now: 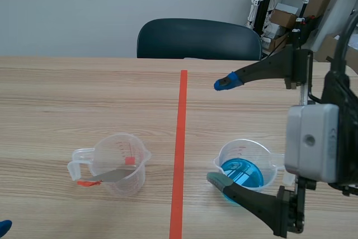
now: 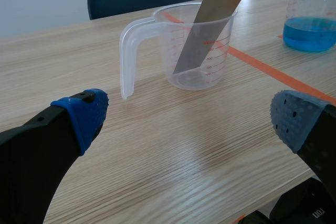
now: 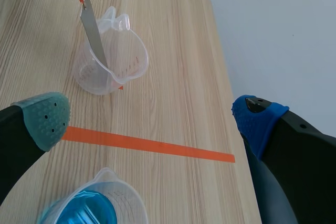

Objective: Do the redox reaction experiment. lift the metal plate out of the left beaker

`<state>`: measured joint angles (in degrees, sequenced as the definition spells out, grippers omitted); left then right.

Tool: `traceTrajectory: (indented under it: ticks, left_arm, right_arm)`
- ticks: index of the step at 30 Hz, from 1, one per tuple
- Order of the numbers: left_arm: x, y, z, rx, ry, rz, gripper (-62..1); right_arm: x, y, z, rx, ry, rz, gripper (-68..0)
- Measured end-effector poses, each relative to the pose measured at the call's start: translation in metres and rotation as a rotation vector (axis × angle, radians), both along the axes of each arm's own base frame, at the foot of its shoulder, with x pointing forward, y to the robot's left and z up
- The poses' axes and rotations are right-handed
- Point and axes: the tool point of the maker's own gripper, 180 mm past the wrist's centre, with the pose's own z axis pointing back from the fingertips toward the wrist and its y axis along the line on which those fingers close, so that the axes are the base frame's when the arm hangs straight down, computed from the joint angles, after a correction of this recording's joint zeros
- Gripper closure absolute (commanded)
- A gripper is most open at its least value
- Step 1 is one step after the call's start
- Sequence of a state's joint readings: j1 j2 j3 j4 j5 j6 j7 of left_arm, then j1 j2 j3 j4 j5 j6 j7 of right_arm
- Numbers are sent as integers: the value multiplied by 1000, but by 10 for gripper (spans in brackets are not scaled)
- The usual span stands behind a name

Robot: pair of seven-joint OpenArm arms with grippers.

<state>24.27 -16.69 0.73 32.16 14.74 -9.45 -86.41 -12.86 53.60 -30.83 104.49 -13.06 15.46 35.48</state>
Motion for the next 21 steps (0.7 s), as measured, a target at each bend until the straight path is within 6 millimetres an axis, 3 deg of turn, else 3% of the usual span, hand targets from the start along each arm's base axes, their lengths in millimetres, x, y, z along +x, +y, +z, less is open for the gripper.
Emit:
traceTrajectory:
  ticks: [7,21]
  left_arm:
    - [0,0,0,0,-1,0,-623]
    - [0,0,0,0,-1,0,-623]
  right_arm:
    - [1,16,-26,-21,11,35,-656]
    - [1,56,-40,8,-2,100,-653]
